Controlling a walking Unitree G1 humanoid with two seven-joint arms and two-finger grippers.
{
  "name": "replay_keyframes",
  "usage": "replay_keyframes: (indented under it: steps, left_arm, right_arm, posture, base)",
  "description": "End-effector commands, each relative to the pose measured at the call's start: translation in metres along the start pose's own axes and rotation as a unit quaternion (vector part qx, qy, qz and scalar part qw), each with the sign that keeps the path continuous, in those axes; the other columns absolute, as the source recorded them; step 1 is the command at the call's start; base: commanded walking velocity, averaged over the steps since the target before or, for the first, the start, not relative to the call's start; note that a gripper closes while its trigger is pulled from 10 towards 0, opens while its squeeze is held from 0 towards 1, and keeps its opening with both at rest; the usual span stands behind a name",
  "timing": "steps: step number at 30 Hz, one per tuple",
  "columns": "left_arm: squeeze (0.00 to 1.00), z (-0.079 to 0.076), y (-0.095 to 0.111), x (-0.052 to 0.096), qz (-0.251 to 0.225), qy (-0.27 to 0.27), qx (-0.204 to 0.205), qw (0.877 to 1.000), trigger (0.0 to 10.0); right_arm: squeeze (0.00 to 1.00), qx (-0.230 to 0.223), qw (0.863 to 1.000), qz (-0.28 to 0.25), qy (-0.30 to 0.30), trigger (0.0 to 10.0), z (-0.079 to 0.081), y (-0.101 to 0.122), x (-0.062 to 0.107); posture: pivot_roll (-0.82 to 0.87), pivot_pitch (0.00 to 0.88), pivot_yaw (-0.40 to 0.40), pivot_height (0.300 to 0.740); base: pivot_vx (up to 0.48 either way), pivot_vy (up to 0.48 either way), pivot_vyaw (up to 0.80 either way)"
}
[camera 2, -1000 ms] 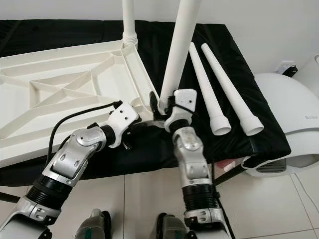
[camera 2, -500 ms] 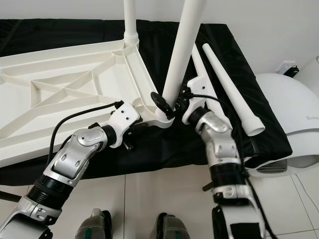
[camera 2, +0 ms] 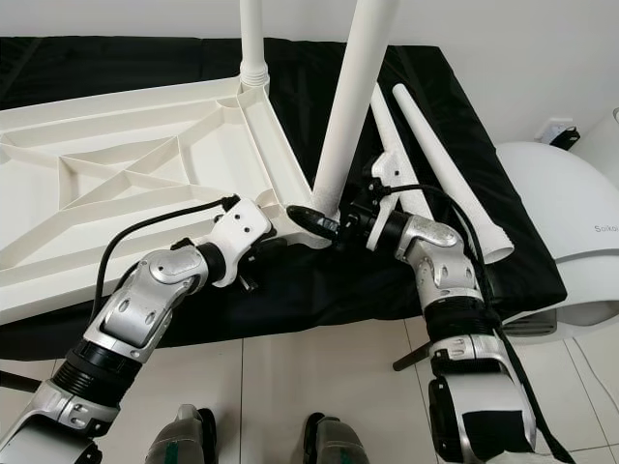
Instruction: Building children table
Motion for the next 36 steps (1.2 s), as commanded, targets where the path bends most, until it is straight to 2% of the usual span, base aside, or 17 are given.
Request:
replay_keyframes:
  steps: [1,10,11,12,13,14,15,16,17,23,32,36]
  left_arm:
    - [0.0,-0.006,0.0,0.0,0.001,-0.009,-0.001,1.0,10.0]
    - [0.0,-0.007,0.0,0.0,0.002,-0.01,-0.001,1.0,10.0]
    - [0.0,-0.007,0.0,0.0,0.002,-0.011,-0.001,1.0,10.0]
    - [0.0,-0.007,0.0,0.0,0.002,-0.011,-0.001,1.0,10.0]
    - [0.0,-0.007,0.0,0.0,0.002,-0.012,-0.001,1.0,10.0]
    - [0.0,-0.007,0.0,0.0,0.002,-0.012,-0.001,1.0,10.0]
    - [0.0,-0.008,0.0,0.0,0.001,-0.013,-0.002,1.0,10.0]
    - [0.0,-0.008,0.0,0.0,0.001,-0.013,-0.002,1.0,10.0]
    - [0.0,-0.008,0.001,0.0,0.001,-0.014,-0.002,1.0,10.0]
    - [0.0,-0.009,0.0,0.001,0.003,-0.015,-0.002,1.0,10.0]
    - [0.0,-0.008,-0.001,0.002,0.005,-0.014,-0.001,1.0,10.0]
    - [0.0,-0.008,-0.002,0.003,0.007,-0.011,0.002,1.0,10.0]
  right_arm:
    - [0.0,0.006,1.0,0.016,0.009,10.0,-0.001,-0.003,0.003]
    - [0.0,0.025,1.0,0.014,0.0,10.0,-0.008,-0.001,0.001]
    - [0.0,0.031,0.999,0.01,-0.006,7.5,-0.01,0.002,0.0]
    - [0.0,0.031,0.999,0.01,-0.006,7.5,-0.01,0.002,0.0]
    - [0.0,0.036,0.999,0.007,-0.011,5.2,-0.012,0.004,0.0]
    - [0.0,0.036,0.999,0.007,-0.011,5.2,-0.012,0.004,0.0]
    - [0.0,0.04,0.999,0.004,-0.011,1.9,-0.013,0.006,-0.001]
    - [0.0,0.04,0.999,0.004,-0.011,1.9,-0.013,0.006,-0.001]
    - [0.0,0.048,0.999,-0.002,-0.012,0.0,-0.014,0.009,-0.002]
    - [0.0,0.064,0.998,-0.01,-0.002,0.0,-0.011,0.013,-0.005]
    - [0.0,0.062,0.998,-0.012,0.0,0.0,-0.006,0.01,-0.006]
    - [0.0,0.046,0.998,-0.016,-0.047,0.0,-0.007,0.0,-0.004]
  posture:
    - [0.06,0.148,-0.025,0.74]
    - [0.06,0.148,-0.022,0.74]
    - [0.05,0.149,-0.02,0.74]
    - [0.05,0.149,-0.02,0.74]
    - [0.05,0.149,-0.02,0.74]
    - [0.05,0.149,-0.02,0.74]
    - [0.05,0.15,-0.019,0.74]
    - [0.05,0.15,-0.019,0.74]
    - [0.05,0.153,-0.018,0.74]
    - [0.06,0.164,-0.02,0.74]
    - [0.06,0.173,-0.022,0.74]
    - [0.06,0.181,-0.026,0.74]
  base:
    - [0.0,0.0,0.0]
    - [0.0,0.0,0.0]
    - [0.0,0.0,0.0]
    - [0.0,0.0,0.0]
    - [0.0,0.0,0.0]
    - [0.0,0.0,0.0]
    - [0.0,0.0,0.0]
    - [0.0,0.0,0.0]
    - [0.0,0.0,0.0]
    - [0.0,0.0,0.0]
    - [0.0,0.0,0.0]
    - [0.0,0.0,0.0]
Point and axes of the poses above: a point about 5 cm out from each wrist's last joint towards the gripper, its own x axis pointing back from the gripper into the wrist, its own y axis along the axis of the wrist's last joint, z = x × y, the point moved 4 cm from there along -x, pointing out of the wrist towards the gripper, and after that the axes turned 8 degrees about -x, right-handed, at the moved point
